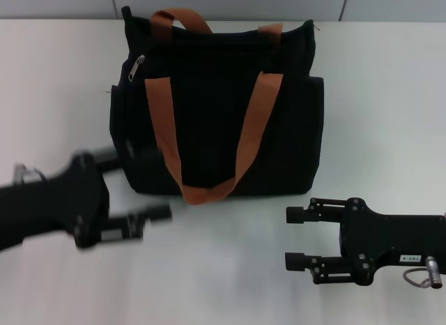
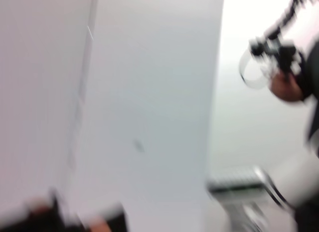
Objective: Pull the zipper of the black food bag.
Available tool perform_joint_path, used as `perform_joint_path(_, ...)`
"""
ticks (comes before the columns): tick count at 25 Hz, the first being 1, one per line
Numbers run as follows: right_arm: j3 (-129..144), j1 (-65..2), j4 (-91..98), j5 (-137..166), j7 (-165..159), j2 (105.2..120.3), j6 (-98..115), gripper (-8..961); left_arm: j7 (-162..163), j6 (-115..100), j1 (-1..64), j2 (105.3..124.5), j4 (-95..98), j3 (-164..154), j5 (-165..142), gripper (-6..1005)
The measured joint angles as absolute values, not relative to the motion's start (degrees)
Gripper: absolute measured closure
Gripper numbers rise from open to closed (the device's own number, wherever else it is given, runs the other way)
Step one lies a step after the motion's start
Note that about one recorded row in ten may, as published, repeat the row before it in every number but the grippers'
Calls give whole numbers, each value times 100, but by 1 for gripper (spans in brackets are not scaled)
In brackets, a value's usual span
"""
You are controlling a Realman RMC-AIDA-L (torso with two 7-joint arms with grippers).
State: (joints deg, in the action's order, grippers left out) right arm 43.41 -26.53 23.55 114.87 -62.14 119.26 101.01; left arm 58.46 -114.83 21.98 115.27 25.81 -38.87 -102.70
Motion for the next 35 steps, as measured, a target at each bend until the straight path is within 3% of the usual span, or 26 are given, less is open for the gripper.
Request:
perform_joint_path(7,4341,-2637,2347,11486,-6214,11926,10101,222,5760,-11242,2220,11552,2564,-3240,-8940,231)
perform_joint_path(11,4341,-2601,2347,11487,-6214,11920,10102,222,5765,-10429,2333,11265,2606,-3008,-8922,231)
perform_joint_path(13,4342,-2583,2348,11486,-6214,11918,10099,222,5767,-9861,2383,10963,2632,-3017,-9273,231)
perform_joint_path(16,4342,-2573,2348,11486,-6214,11918,10088,222,5777,-9676,2373,10820,2819,-3013,-9813,231)
perform_joint_path(21,4342,-2558,2348,11488,-6220,11917,10063,223,5794,-9681,2340,10811,3012,-3008,-10357,231)
perform_joint_path(35,4333,-2503,2350,11488,-6228,11909,10054,223,5708,-9044,2899,11146,3129,-3068,-11074,232)
